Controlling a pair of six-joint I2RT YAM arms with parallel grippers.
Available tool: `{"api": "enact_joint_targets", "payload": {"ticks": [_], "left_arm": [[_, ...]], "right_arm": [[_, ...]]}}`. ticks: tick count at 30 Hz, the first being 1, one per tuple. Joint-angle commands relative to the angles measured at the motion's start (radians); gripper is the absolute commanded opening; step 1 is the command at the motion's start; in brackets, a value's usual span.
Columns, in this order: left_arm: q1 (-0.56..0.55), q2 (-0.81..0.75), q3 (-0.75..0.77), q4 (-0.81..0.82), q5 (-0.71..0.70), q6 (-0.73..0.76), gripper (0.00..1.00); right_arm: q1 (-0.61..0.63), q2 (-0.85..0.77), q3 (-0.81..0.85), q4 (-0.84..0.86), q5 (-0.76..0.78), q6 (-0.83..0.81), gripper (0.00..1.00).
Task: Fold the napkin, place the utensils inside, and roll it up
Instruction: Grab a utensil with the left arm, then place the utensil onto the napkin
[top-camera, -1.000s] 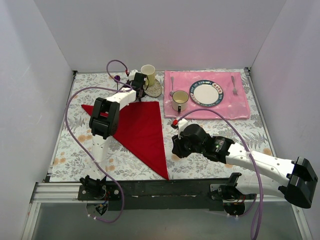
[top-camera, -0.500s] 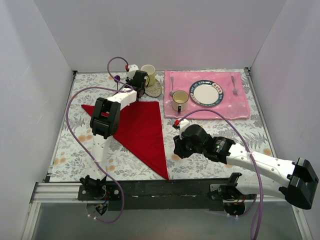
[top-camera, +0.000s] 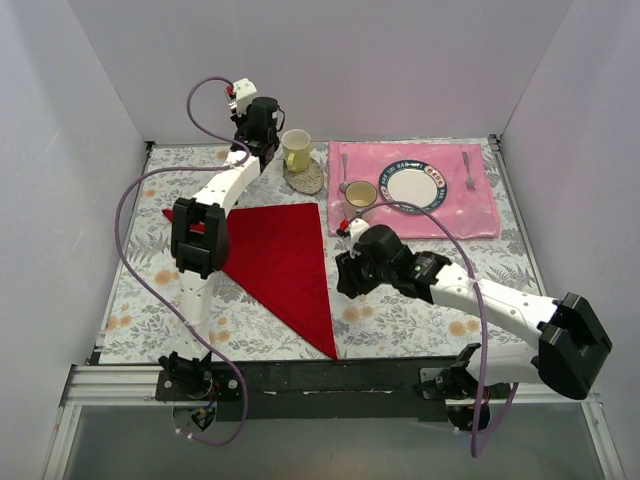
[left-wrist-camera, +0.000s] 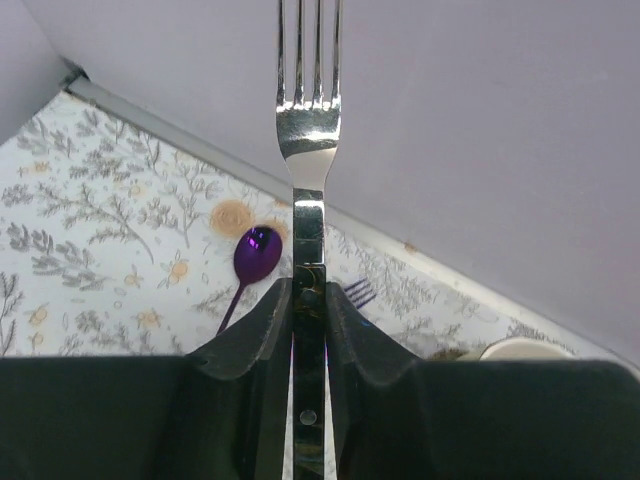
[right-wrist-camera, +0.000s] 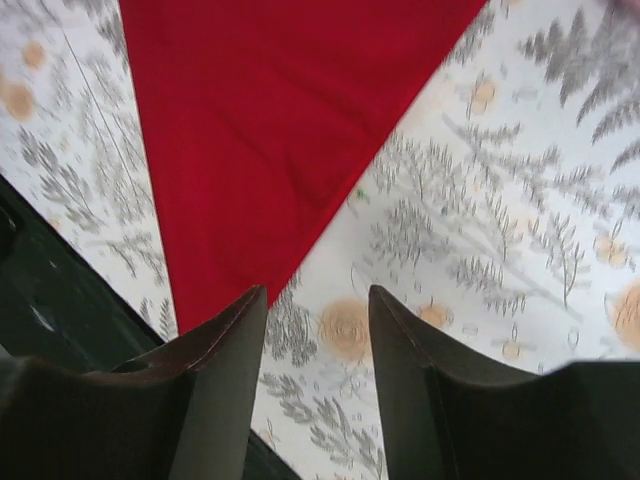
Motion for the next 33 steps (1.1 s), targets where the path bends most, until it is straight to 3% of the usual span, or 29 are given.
{"api": "enact_joint_targets", "payload": {"ticks": [1, 4, 8, 12, 16, 21, 30, 33], "left_arm": [[0.012, -0.219, -0.037, -0.353, 0.190, -0.239, 0.00], [0.012, -0.370, -0.310, -0.398, 0.352, -0.378, 0.00], [0.013, -0.574, -0.498, -0.496, 0.316, -0.498, 0.00], [0.012, -0.611, -0.521, -0.790, 0.283, -0.658, 0.00], [-0.010, -0.654, -0.616, -0.912, 0.273, -0.785, 0.00], [-0.048, -0.697, -0.769, -0.923, 0.236, -0.911, 0.00], [-0.217, -0.670, -0.842, -1.067, 0.061, -1.194, 0.00], [-0.264, -0.659, -0.868, -1.056, 0.012, -1.212, 0.00]], "right_arm": [[-0.136, 0.102, 0.159, 0.189, -0.260, -0.005, 0.57], [-0.179, 0.197, 0.268, 0.242, -0.383, 0.007, 0.67], [-0.188, 0.335, 0.415, 0.184, -0.439, -0.014, 0.71], [-0.191, 0.346, 0.414, 0.197, -0.440, 0.001, 0.71], [-0.197, 0.306, 0.359, 0.213, -0.414, 0.025, 0.71], [-0.222, 0.214, 0.275, 0.190, -0.366, 0.021, 0.71], [-0.280, 0.038, 0.153, 0.110, -0.302, -0.016, 0.70], [-0.293, -0.015, 0.117, 0.099, -0.279, -0.025, 0.70]]}}
